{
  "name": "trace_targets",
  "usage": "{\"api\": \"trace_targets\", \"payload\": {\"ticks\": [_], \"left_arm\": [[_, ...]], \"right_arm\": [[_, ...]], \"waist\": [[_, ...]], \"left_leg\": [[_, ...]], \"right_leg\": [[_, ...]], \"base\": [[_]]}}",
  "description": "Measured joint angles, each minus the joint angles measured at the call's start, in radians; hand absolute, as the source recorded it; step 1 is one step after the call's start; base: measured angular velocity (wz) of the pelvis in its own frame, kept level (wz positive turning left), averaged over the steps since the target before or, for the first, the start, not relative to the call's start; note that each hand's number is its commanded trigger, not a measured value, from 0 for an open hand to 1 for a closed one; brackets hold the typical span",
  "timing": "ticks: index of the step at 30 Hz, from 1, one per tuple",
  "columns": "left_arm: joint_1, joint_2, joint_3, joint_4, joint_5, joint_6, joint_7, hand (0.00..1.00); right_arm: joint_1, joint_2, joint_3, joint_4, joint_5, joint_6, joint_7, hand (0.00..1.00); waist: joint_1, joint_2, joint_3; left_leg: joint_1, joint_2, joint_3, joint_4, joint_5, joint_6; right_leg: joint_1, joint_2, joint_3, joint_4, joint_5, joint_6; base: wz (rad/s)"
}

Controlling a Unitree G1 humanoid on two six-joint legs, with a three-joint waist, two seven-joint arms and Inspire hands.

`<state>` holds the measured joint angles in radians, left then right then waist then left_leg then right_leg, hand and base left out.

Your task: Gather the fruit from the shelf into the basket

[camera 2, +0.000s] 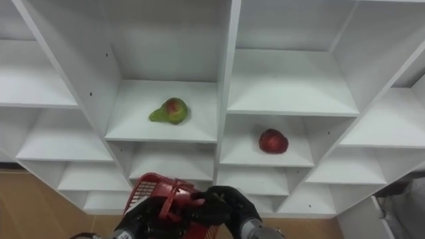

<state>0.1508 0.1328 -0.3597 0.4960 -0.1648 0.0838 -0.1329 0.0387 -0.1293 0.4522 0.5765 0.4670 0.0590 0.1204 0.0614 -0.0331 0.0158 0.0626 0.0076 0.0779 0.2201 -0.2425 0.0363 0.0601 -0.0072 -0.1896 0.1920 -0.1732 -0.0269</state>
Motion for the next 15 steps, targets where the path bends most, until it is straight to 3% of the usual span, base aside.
{"api": "trace_targets", "payload": {"ticks": [12,14,15], "left_arm": [[0.000,0.000,0.000,0.000,0.000,0.000,-0.001,1.00],[0.000,0.000,0.000,0.000,0.000,0.000,-0.001,1.00],[0.000,0.000,0.000,0.000,0.000,0.000,-0.001,1.00]], "right_arm": [[-0.003,0.000,0.000,0.000,0.000,0.000,0.000,1.00],[-0.003,0.000,0.000,0.000,0.000,0.000,0.000,0.60],[-0.003,0.000,0.000,0.000,0.000,0.000,0.000,0.52]], "waist": [[-0.001,0.003,-0.0018],[-0.001,0.003,-0.0018],[-0.001,0.003,-0.0019]], "left_leg": [[0.000,0.000,-0.001,-0.003,0.000,0.000],[0.000,0.000,-0.001,0.000,0.000,0.000],[0.000,0.000,-0.001,0.001,0.000,0.000]], "right_leg": [[0.001,0.000,-0.003,0.000,0.000,0.000],[0.001,0.000,-0.003,0.000,0.000,0.000],[0.002,0.000,-0.003,0.000,0.000,0.000]], "base": [[0.00],[0.00],[0.00]]}}
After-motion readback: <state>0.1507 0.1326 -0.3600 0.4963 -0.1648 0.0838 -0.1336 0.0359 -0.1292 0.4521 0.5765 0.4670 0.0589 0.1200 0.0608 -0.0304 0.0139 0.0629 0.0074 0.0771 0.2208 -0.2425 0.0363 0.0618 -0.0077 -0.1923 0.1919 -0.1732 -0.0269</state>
